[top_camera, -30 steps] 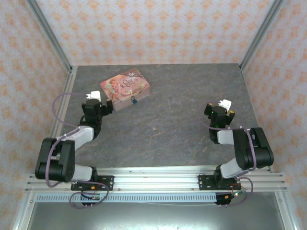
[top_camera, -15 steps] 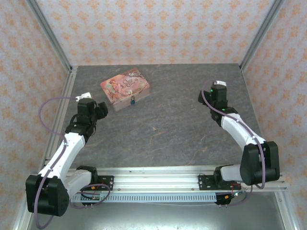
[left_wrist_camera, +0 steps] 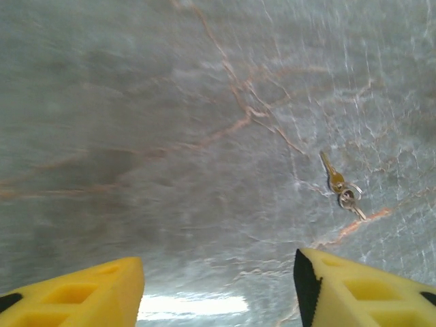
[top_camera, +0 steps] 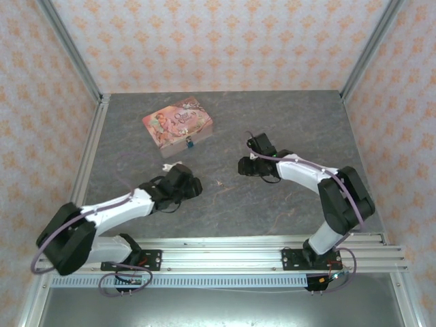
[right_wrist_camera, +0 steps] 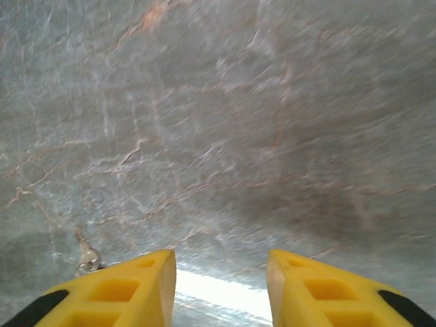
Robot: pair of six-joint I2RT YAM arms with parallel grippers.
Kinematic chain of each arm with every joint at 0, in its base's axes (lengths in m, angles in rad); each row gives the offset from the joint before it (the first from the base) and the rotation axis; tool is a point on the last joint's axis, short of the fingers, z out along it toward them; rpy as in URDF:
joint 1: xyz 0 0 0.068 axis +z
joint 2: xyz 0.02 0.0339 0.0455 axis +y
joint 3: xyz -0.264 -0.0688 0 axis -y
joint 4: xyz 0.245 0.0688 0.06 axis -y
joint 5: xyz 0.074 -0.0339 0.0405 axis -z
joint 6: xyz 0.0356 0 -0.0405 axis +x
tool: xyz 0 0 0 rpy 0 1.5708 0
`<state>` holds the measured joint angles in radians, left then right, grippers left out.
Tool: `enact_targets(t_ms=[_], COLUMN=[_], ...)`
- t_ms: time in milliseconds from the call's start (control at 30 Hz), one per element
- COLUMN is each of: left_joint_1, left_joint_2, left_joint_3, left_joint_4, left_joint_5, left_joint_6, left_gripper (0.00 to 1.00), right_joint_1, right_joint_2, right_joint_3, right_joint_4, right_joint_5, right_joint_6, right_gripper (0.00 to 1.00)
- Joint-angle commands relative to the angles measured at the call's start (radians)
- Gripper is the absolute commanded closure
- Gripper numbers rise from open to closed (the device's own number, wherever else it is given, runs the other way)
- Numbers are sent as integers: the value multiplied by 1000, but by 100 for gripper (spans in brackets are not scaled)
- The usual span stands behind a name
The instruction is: Unlock the padlock with the key
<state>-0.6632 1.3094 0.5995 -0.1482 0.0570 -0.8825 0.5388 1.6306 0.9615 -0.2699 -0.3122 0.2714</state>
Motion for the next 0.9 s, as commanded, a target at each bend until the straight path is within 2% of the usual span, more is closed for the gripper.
enact_targets(t_ms=[0,167,467,867], left_joint_1=[-32,-57,-62,-62], left_joint_2=[84,212,338,438], left_joint_3=[45,76,106,137], left_joint_4=[144,259,372,444], left_joint_5=[21,42,52,79], left_joint_6=[-123,-203,-306,-389], left_gripper=[43,49,70,73], right_joint_1=[35,55,69,73], right_joint_2=[40,99,128,196], right_joint_3=[46,57,50,57], right_joint_4=[5,-2,16,67], right_joint_5=[-42,-89,-123,-162], right_joint_6=[55,74,83,98], right_gripper=[62,69,77,81])
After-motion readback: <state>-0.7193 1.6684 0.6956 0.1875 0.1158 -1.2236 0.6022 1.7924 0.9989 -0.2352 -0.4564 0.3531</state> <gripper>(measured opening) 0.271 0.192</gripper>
